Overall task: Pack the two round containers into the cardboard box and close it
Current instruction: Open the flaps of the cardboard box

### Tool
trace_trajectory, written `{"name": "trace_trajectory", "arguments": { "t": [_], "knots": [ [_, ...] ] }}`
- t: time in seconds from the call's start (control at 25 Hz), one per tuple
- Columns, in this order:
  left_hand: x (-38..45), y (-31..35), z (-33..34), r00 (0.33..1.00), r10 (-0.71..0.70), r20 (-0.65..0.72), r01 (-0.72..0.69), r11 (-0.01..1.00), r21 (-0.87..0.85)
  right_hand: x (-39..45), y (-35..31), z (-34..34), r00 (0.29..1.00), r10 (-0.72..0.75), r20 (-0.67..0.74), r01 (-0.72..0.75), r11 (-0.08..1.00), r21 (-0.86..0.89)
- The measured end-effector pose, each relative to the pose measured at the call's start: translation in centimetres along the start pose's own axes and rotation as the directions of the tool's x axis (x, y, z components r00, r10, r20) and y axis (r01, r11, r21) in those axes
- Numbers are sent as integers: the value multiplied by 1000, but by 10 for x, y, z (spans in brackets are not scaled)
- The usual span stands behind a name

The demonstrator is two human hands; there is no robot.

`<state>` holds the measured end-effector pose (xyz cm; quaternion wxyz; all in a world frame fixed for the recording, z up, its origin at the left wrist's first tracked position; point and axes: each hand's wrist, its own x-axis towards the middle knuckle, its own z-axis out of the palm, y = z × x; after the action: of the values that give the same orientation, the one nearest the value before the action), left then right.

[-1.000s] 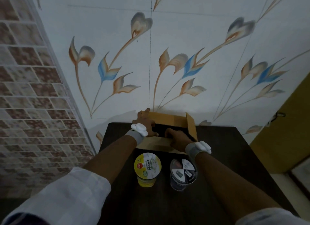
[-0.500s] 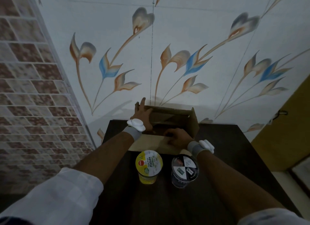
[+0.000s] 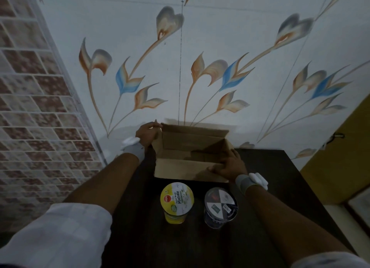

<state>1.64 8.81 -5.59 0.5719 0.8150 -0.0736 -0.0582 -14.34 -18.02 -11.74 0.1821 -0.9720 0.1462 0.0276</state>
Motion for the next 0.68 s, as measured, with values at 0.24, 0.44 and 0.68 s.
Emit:
{"name": "trace_trajectory", "arguments": {
  "t": [0.24,0.44,0.68],
  "knots": [
    [-1,-45,-20,987,-159,35,130,896,425,8,9,3,998,-62,23,62,998,28],
    [-7,-50,23,966,230,117,-258,881,398,7,6,-3,995,-95,35,95,996,4],
    [14,-34,42,965,103,241,-217,831,513,13,12,4,994,-103,30,103,995,1]
  ]
}}
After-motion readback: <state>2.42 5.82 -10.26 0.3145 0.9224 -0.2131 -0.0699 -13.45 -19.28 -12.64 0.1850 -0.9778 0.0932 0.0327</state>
